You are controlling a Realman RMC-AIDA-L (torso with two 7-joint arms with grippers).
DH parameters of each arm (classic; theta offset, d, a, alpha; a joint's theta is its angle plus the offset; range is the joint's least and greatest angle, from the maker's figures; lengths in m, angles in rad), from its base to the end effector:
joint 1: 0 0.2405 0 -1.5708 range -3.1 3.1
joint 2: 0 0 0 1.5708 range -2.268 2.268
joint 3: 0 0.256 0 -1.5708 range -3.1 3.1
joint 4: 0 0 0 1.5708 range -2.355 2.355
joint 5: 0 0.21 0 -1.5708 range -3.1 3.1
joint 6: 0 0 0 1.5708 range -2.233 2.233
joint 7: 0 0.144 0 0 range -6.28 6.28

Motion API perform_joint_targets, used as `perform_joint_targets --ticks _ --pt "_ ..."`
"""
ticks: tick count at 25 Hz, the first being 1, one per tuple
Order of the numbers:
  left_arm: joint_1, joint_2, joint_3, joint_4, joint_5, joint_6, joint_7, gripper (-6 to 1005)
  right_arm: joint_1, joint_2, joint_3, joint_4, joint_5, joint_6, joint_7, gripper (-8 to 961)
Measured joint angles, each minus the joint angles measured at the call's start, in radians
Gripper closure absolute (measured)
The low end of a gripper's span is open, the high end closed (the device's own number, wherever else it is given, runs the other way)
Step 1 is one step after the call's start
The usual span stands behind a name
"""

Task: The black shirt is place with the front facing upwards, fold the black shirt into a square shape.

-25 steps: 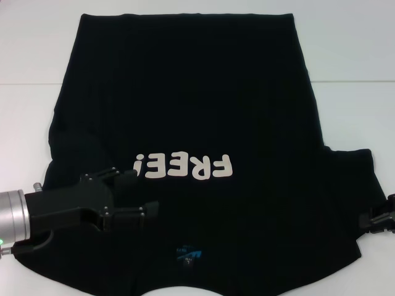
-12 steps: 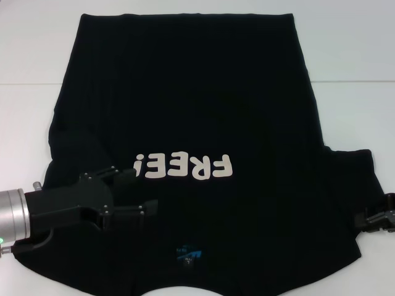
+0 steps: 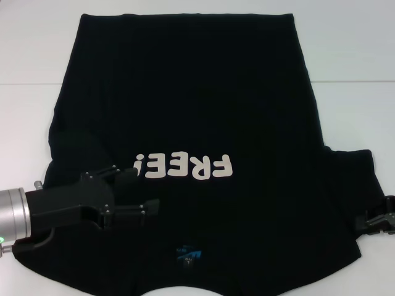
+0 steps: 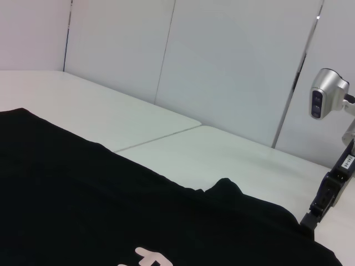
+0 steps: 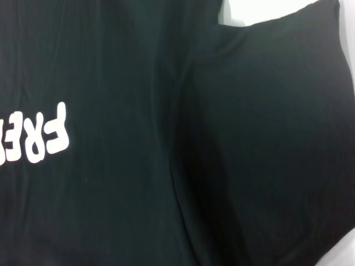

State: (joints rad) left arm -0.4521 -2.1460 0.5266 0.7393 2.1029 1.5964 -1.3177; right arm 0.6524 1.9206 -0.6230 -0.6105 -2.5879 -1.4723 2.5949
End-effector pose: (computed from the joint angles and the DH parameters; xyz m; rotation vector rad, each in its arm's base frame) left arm -0.2854 0.3053 0.0009 -2.6331 -0.6498 -0.6915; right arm 0.3274 0.3482 0.0464 -2.0116 2.0672 0.0339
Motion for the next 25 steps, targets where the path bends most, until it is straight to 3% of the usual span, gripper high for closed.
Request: perform_joint_targets --ticks 8,14,25 --pt "-0.001 0.0 -0.001 -0.001 -0.001 0.001 0.0 66 0.004 -0.001 -0.033 0.002 0.0 0.012 0.005 766" --pt "-0.001 0.0 -0.001 -0.002 -0.001 -0.001 0.0 66 0.004 -0.003 -0.068 0.001 0.0 0.024 0.025 906" --pt "-0.002 0.0 -0.001 -0.001 -0.001 -0.005 0.0 66 0.005 -0.002 -0.06 -0.017 0.01 0.024 0.016 911"
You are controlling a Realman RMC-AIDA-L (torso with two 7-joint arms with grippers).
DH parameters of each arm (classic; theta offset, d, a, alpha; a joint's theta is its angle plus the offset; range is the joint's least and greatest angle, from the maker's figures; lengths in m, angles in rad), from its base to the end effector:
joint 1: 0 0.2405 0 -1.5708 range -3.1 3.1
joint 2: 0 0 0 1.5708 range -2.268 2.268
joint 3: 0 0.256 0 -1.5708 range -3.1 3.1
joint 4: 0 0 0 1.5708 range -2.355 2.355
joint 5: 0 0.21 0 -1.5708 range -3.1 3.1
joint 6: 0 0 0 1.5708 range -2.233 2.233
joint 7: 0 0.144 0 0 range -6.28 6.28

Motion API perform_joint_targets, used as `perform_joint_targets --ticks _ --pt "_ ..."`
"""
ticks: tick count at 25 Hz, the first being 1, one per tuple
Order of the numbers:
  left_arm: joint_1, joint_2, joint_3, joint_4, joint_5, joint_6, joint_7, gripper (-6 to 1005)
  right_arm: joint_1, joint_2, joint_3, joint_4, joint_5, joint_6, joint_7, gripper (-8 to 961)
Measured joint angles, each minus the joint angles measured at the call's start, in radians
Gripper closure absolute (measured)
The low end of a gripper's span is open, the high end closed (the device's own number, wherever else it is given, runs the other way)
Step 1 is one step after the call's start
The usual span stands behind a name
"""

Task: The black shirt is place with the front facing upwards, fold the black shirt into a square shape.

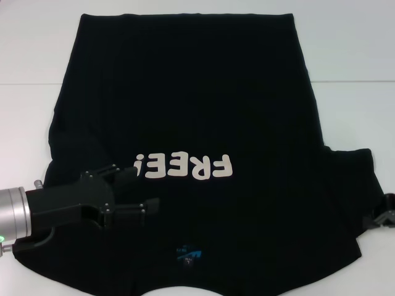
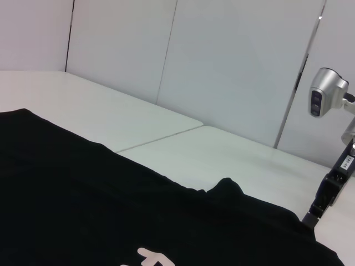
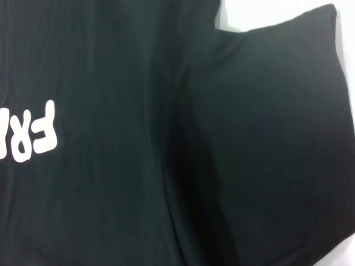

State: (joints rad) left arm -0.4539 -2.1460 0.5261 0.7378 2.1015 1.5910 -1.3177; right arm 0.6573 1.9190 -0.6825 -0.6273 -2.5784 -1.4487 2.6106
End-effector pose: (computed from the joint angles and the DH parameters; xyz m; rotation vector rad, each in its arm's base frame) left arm -0.2853 0.3064 0.0008 -2.6287 -0.6502 -0.6905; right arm 0.3249 0.3540 0.0469 -2.0195 2.0191 -0.0122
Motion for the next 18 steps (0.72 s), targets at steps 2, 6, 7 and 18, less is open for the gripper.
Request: perform_joint_targets --ticks 2,6,7,18 --pt "0.0 0.0 0.0 0.0 0.0 0.0 0.0 67 -0.004 0.0 0.011 -0.015 0.005 -0.002 -0.001 918" --pt "0.0 0.001 0.0 0.0 0.0 0.0 0.0 68 -0.022 -0.005 0.057 -0.046 0.04 -0.016 -0.013 921" --pt "0.0 0.002 0.0 0.0 0.0 0.0 0.0 69 -0.027 -0.007 0.07 -0.048 0.054 -0.023 -0.02 921" --pt "0.0 0.007 -0.003 0.001 -0.001 0.0 -0.012 72 -0.072 -0.02 0.167 -0.109 0.198 -0.076 -0.082 920"
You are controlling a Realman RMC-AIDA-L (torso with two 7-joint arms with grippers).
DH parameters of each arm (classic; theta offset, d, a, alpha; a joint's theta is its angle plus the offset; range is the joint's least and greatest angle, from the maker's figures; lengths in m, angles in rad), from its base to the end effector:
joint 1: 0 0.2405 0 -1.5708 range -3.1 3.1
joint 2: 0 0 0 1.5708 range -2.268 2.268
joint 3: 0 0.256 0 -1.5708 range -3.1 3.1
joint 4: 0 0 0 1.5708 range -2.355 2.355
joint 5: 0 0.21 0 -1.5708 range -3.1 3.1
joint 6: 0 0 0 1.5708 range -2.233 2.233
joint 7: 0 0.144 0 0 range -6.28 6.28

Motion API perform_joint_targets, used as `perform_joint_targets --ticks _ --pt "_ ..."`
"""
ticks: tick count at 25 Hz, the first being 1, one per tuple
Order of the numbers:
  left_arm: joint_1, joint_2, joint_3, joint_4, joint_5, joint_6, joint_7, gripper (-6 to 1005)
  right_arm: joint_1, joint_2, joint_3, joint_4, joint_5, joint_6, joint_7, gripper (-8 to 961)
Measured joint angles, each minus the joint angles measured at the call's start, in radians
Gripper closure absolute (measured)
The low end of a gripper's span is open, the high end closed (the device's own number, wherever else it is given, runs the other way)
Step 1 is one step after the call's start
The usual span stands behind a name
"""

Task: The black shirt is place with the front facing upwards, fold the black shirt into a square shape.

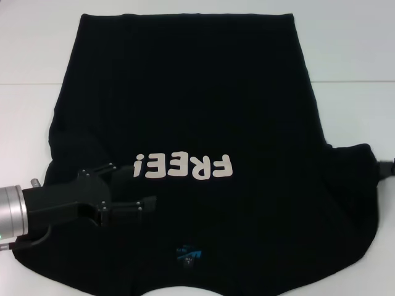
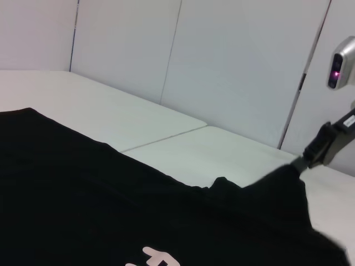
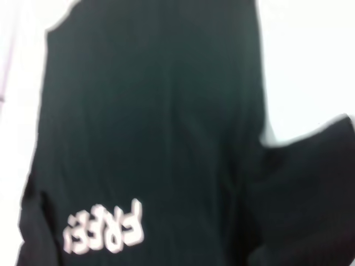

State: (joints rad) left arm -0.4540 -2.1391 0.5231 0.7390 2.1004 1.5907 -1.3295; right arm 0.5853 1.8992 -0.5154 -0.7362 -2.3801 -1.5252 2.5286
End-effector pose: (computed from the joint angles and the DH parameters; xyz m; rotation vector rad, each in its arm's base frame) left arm -0.2869 0.3074 0.0043 -2.6209 -0.6625 -0.6876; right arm 0.3203 0.3562 0.0935 -1.9921 1.9563 0.4297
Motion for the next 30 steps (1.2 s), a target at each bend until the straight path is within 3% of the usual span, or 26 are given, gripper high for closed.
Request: perform_joint_targets --ticks 7,14,23,30 --pt "0.0 0.001 -0.008 0.002 -0.001 -0.001 0.0 75 0.005 -0.007 0.003 -0.014 0.106 -0.032 -0.046 921" --pt "0.0 0.001 -0.008 0.0 0.0 -0.002 -0.001 77 0.08 0.028 -0.107 -0.001 0.1 -0.004 -0.058 921" --pt "0.007 0.0 -0.008 0.001 0.0 -0.002 0.0 80 0.192 0.069 -0.324 0.075 0.094 0.089 -0.051 916" --pt "0.009 -0.002 -0.008 -0.001 0.0 -0.002 0.0 82 0.224 0.098 -0.371 0.101 0.093 0.13 -0.072 906"
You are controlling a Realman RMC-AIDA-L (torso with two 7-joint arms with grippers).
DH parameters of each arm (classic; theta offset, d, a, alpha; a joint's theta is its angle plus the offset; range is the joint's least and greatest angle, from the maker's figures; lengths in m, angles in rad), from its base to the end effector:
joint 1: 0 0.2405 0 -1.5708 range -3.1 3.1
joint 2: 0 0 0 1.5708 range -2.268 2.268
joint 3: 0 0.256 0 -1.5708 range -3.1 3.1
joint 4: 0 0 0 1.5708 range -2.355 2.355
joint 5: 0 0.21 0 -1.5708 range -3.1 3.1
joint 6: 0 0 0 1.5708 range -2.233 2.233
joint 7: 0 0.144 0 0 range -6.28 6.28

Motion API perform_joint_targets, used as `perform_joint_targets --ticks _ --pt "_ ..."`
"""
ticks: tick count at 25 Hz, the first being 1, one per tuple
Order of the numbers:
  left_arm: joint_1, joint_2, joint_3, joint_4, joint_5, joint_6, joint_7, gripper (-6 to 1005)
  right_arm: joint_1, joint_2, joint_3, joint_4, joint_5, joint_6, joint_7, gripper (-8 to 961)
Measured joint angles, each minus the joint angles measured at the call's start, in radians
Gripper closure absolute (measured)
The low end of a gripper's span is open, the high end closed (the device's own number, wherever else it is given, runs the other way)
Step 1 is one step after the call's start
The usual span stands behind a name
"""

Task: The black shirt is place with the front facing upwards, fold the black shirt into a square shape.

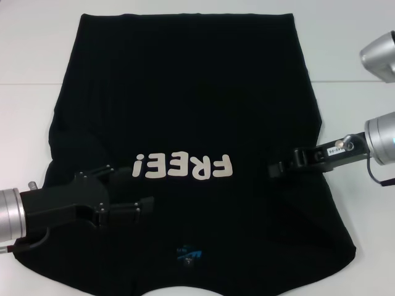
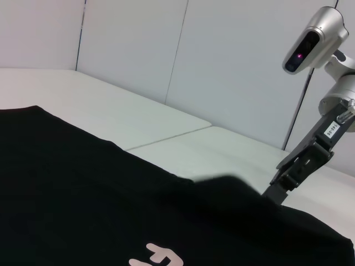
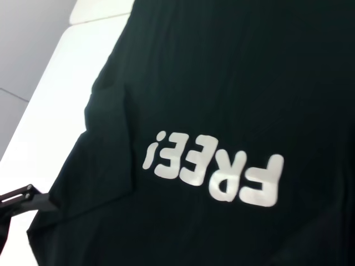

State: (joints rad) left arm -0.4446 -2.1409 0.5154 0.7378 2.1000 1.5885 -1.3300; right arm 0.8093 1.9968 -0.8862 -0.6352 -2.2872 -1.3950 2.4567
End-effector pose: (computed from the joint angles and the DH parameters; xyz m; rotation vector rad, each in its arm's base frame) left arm -0.2902 0.3049 0.0043 -2.6069 -0.6807 -0.6900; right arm 0.2174 0.3986 -0.0046 -2.4803 1.6531 0.1835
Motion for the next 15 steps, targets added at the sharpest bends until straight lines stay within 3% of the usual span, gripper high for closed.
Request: perform_joint_targets --ticks 6,11,15 --pt "0.0 -0.003 -0.011 -0.002 0.0 -0.001 0.0 84 -0.01 0.017 0.006 0.004 0.01 0.054 -0.01 898" --pt "-0.001 -0.005 -0.033 -0.023 0.0 -0.002 0.0 86 -0.031 0.044 0.028 0.022 0.084 0.068 -0.134 891" --pt "-0.008 0.001 -0.086 -0.056 -0.01 0.007 -0.027 87 -0.051 0.048 0.038 0.064 0.173 0.092 -0.233 665"
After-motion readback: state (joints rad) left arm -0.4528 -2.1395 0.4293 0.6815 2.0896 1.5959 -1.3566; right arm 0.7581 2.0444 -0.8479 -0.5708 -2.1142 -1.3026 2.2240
